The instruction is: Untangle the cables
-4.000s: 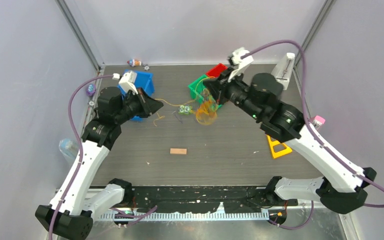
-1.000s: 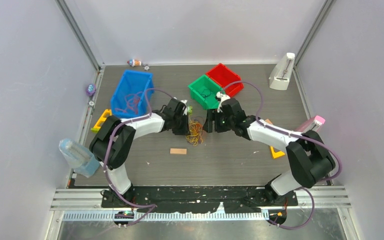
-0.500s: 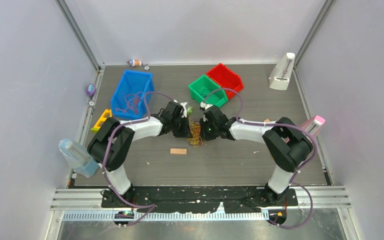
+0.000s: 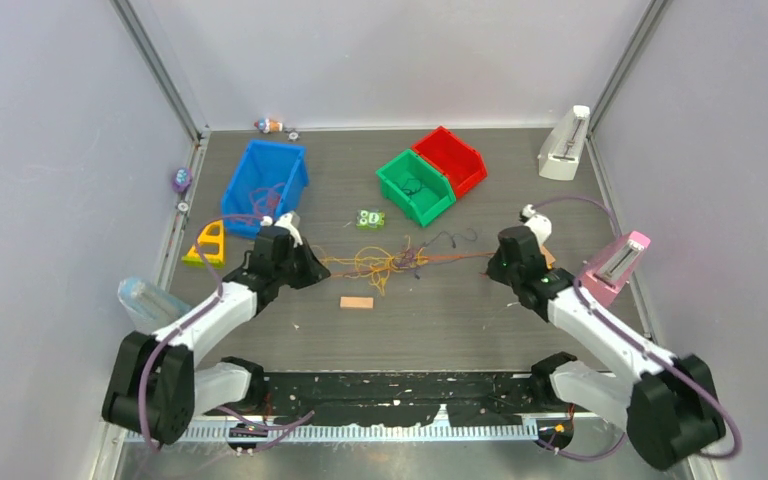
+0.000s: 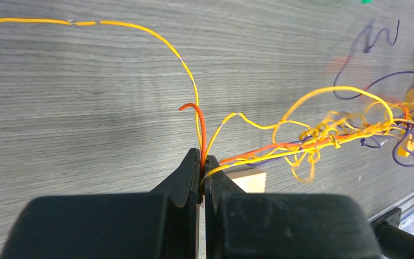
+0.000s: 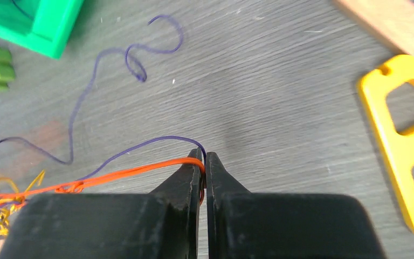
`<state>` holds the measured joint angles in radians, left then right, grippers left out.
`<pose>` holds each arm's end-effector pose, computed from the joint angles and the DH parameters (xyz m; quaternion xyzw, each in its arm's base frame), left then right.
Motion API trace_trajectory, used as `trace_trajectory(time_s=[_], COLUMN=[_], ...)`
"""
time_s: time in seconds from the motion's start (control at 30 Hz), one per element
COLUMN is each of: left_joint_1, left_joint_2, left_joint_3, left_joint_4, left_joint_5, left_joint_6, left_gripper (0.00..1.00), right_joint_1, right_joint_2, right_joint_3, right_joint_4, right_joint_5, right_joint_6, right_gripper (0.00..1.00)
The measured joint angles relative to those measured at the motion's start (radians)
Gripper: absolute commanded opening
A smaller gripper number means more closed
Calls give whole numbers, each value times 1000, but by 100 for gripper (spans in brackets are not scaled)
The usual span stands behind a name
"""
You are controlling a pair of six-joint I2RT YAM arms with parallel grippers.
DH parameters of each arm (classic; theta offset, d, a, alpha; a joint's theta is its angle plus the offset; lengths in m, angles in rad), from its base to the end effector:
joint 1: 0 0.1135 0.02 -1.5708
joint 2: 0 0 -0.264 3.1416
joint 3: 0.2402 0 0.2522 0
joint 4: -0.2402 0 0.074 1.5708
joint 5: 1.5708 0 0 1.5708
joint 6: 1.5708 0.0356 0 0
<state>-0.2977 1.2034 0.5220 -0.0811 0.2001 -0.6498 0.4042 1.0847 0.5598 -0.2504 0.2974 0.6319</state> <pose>0.2197 -0.0748 0.1770 -0.1215 0.9076 -0.2602 0.3063 0.2026 0.0753 0.2005 0.1606 0.8993 0.0710 0.4004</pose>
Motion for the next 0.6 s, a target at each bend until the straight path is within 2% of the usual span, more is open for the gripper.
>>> trace_trajectory(time_s=[0.07,0.17,0.4,0.43,0.47,0.5,0.57,0.6], left_joint_1=[-4,13,29,33,36,39,47,53], left_joint_2=[-55,-143,-332,-349,-355,-356,-340,-326], left_joint_3=[-4,-5,-5,-3,0,6,23,34], left_joint_4=[-16,-60,-132,-140,-150,-161,-175,-182], left_joint_5=[-15,-111,-201,-208,-210,-209,-196,-184], left_joint_6=[-7,-34,-102,-101,-97,-83,-36,-12], left_gripper=[0,0,0,0,0,0,0,0], right_joint_1=[-25,-64,-95,-101,-108,-113,-122,-133], right_joint_2=[-99,-195,-245,-245,-245,-245,-245,-245], right_joint_3=[-19,-19,-1,5,14,23,42,46], right_joint_4=[-44,-122,-266,-275,-284,-290,-285,-280], right_joint_5=[29,120,202,210,218,218,207,198], right_joint_6=[34,84,187,187,185,173,103,87], right_gripper=[5,5,6,11,21,47,74,79])
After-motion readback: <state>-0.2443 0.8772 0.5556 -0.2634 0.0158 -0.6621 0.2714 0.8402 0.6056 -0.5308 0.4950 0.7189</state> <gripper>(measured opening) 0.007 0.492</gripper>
